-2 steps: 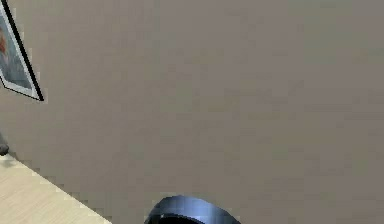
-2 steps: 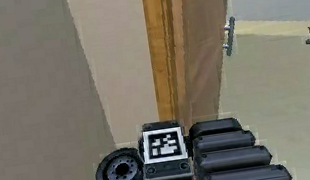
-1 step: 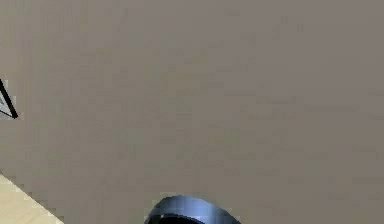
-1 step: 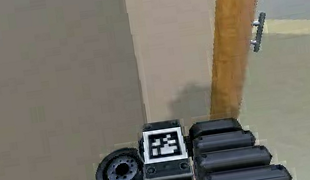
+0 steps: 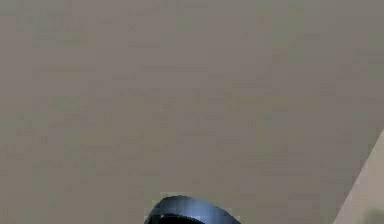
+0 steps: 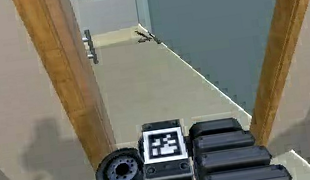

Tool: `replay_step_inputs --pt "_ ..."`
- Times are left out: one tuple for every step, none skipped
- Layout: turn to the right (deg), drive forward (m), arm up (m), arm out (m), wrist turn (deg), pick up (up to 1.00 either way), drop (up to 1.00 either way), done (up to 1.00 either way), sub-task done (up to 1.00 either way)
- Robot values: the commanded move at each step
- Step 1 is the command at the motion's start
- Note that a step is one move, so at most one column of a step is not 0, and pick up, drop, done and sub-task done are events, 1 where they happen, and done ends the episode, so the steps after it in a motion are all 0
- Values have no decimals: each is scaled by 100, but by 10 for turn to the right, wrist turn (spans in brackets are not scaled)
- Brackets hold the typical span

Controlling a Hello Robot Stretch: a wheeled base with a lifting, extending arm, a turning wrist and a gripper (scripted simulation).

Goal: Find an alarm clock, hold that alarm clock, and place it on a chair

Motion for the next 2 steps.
replay_step_inputs --pt "450 0 0 0 0 0 0 0 0" --pt "450 0 0 0 0 0 0 0 0"
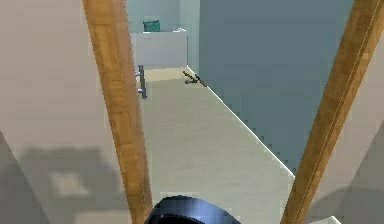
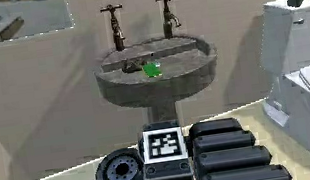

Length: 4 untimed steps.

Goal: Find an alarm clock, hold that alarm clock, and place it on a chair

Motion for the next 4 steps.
replay_step_inputs --pt "210 0 0 0 0 0 0 0 0" --pt "0 75 0 0 0 0 0 0 0" --pt "-270 0 0 0 0 0 0 0 0" --pt "0 100 0 0 0 0 0 0 0"
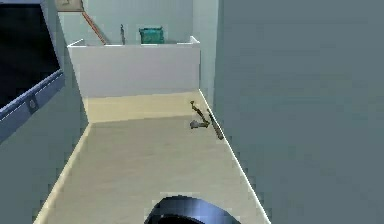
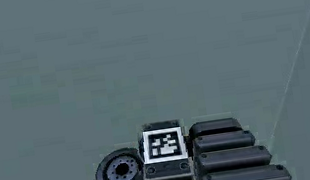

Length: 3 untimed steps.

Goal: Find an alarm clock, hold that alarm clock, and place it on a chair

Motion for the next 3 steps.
replay_step_inputs --pt "-90 0 0 0 0 0 0 0 0" --pt "0 20 0 0 0 0 0 0 0" --pt "-120 0 0 0 0 0 0 0 0"
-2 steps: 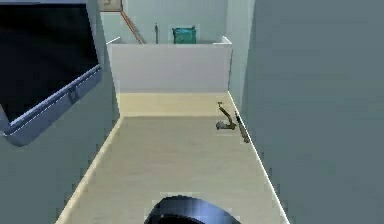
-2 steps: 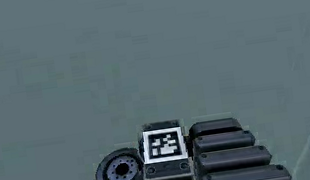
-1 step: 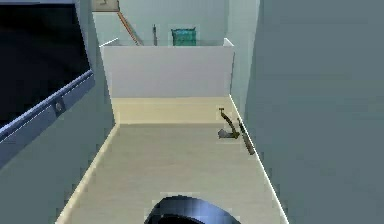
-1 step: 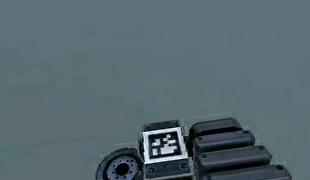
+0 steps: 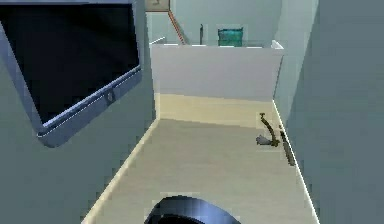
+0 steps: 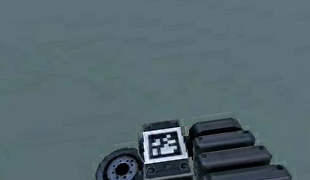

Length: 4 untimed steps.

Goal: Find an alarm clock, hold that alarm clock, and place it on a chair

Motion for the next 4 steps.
replay_step_inputs --pt "0 100 0 0 0 0 0 0 0" --pt "0 100 0 0 0 0 0 0 0" --pt "-30 0 0 0 0 0 0 0 0" --pt "0 20 0 0 0 0 0 0 0"
